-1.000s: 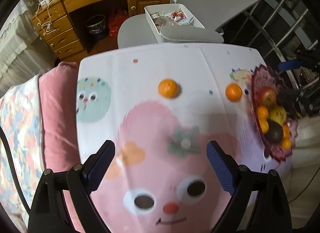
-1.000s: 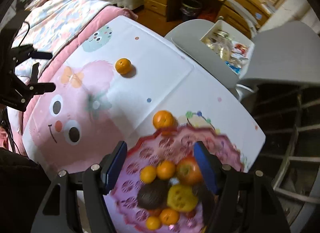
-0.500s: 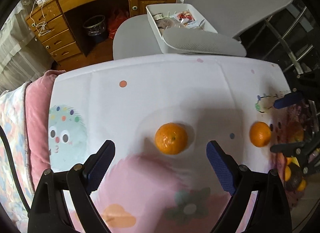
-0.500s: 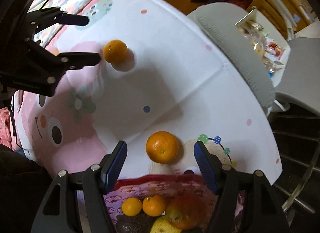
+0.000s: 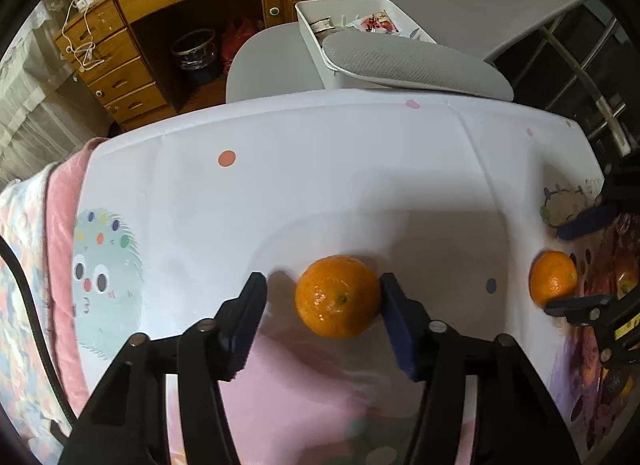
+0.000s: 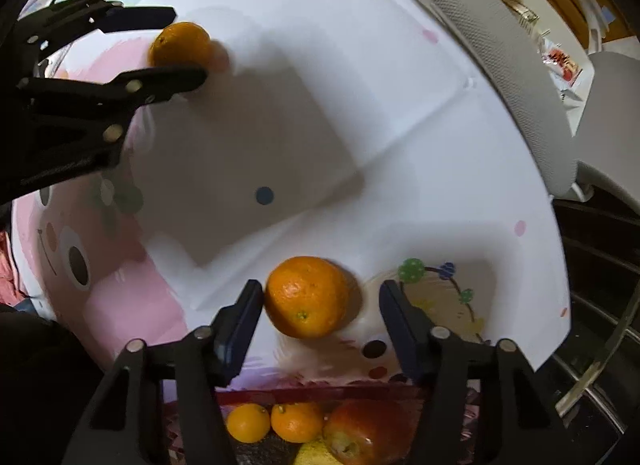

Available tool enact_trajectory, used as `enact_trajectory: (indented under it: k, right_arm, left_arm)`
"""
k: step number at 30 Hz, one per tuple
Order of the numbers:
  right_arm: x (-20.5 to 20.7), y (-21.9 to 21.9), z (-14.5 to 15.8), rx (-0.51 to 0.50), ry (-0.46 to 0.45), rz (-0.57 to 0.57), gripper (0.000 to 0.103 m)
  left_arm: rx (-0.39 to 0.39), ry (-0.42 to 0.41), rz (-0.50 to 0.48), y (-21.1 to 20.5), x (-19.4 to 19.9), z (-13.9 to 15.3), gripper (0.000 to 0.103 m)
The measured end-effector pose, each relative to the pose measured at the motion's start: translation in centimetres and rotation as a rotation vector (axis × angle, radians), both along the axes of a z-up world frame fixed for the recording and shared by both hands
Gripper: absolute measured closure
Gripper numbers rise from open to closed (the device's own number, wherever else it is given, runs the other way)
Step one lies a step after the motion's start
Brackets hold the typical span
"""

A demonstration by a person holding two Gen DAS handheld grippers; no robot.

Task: Organize fruits
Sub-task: 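Carry both oranges to the pink bowl and open both grippers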

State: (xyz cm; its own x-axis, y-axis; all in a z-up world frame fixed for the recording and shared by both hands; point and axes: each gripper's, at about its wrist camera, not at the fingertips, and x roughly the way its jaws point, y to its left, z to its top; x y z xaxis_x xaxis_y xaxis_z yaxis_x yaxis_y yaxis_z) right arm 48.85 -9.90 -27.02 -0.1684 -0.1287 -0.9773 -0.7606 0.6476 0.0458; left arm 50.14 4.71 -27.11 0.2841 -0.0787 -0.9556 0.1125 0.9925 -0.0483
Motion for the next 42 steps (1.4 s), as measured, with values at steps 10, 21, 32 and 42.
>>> enact_trajectory:
  k: [10,21,32,42]
  right_arm:
    - [-0.2,0.2,-0.2,0.001,0.027,-0.016,0.059]
    - [-0.4,-0.4,1.6,0.068,0.008,-0.128,0.06]
    - [-3.8,-3.3,9.5,0.26,-0.109,-0.313,0.06]
    - [-9.1,-8.7,13.9,0.329,-0.199,-0.542,0.06]
  left_arm:
    - [-0.033,-0.011,-0.01,-0.3,-0.3,-0.2,0.064]
    - [-0.065,-0.01,0.048,0.6,-2.0,1.6,0.064]
    - [-0.148,-0.174,0.02,-0.2,-4.7,8.3,0.064]
    - [-0.282,-0.241,-0.163,-5.7,-8.5,11.4,0.064]
